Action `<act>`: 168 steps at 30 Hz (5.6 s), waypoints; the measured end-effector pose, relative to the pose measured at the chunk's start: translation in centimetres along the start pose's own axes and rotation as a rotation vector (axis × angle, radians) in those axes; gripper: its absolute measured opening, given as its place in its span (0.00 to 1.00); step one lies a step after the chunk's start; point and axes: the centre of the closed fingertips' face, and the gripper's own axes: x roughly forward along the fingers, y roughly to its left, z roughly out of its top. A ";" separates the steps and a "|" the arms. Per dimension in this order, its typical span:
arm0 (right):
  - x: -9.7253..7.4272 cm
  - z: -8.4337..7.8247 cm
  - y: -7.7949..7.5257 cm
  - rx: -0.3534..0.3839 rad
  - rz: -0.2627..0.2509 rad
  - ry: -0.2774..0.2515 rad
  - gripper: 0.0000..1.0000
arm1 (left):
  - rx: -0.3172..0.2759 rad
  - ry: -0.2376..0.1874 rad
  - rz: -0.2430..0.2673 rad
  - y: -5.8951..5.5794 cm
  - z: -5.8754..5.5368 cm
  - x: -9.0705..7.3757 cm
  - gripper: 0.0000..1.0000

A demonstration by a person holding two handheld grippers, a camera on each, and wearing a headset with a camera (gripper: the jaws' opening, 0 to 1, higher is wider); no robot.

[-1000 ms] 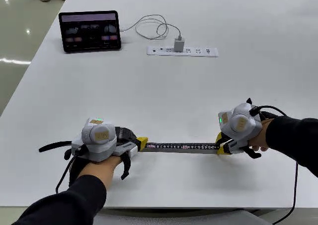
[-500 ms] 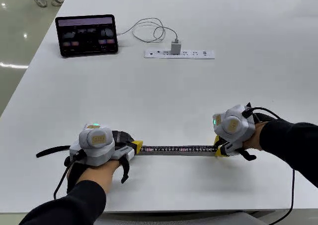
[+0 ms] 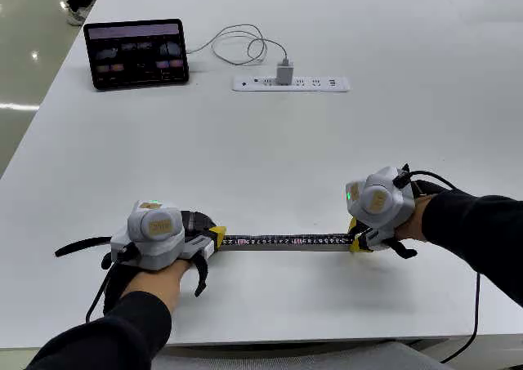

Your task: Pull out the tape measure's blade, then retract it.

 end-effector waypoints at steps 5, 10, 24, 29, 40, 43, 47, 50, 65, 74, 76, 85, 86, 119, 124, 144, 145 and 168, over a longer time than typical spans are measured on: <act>0.0 0.0 0.0 0.004 0.004 -0.015 0.10 | 0.013 0.012 0.005 0.1 -0.1 0.0 0.61; 0.0 0.1 0.0 0.010 0.006 -0.022 0.10 | 0.012 0.015 0.005 0.1 -0.1 0.1 0.61; 0.1 0.4 0.0 0.032 0.010 -0.068 0.10 | 0.009 0.019 0.000 0.1 -0.1 0.2 0.61; 0.2 0.9 0.2 0.020 0.013 -0.062 0.10 | 0.009 0.021 -0.002 0.1 -0.1 0.1 0.61; 0.5 1.5 -0.1 0.028 0.013 -0.065 0.10 | 0.006 0.023 -0.003 0.1 -0.2 0.0 0.61; 0.6 1.8 -0.1 0.029 0.009 -0.065 0.10 | 0.004 0.024 -0.004 0.1 -0.1 0.0 0.61; 0.6 2.0 -0.1 0.035 0.010 -0.068 0.10 | 0.002 0.025 -0.004 0.1 -0.1 0.1 0.61; 0.6 2.2 -0.1 0.041 0.010 -0.072 0.10 | -0.003 0.025 -0.004 0.1 -0.1 0.0 0.61; 0.9 3.0 -0.3 0.048 0.011 -0.081 0.10 | -0.005 0.025 -0.007 0.1 -0.2 0.0 0.61; 1.0 3.5 -0.4 0.058 0.012 -0.088 0.11 | -0.006 0.027 -0.008 0.1 -0.2 0.1 0.61; 1.0 3.6 -0.4 0.061 0.011 -0.090 0.11 | -0.007 0.027 -0.009 0.1 -0.2 0.1 0.61; 1.3 4.3 -0.4 0.065 0.012 -0.096 0.11 | -0.008 0.028 -0.009 0.1 -0.2 0.1 0.61; 1.4 4.3 -0.4 0.066 0.011 -0.097 0.11 | -0.008 0.028 -0.009 0.1 -0.2 0.1 0.61; 2.0 6.7 -0.3 0.068 0.012 -0.122 0.11 | -0.013 0.029 -0.011 0.1 -0.2 0.0 0.61; 2.1 7.1 -0.3 0.069 0.014 -0.126 0.11 | -0.014 0.029 -0.011 0.1 -0.2 0.0 0.61; 2.5 8.4 -0.2 0.060 0.017 -0.135 0.10 | -0.018 0.030 -0.013 0.1 -0.2 0.0 0.61; 2.5 8.5 -0.2 0.060 0.017 -0.136 0.10 | -0.018 0.030 -0.013 0.1 -0.2 0.0 0.61; 3.0 10.2 -0.1 0.047 0.029 -0.163 0.10 | -0.018 0.030 -0.014 0.1 -0.2 0.1 0.61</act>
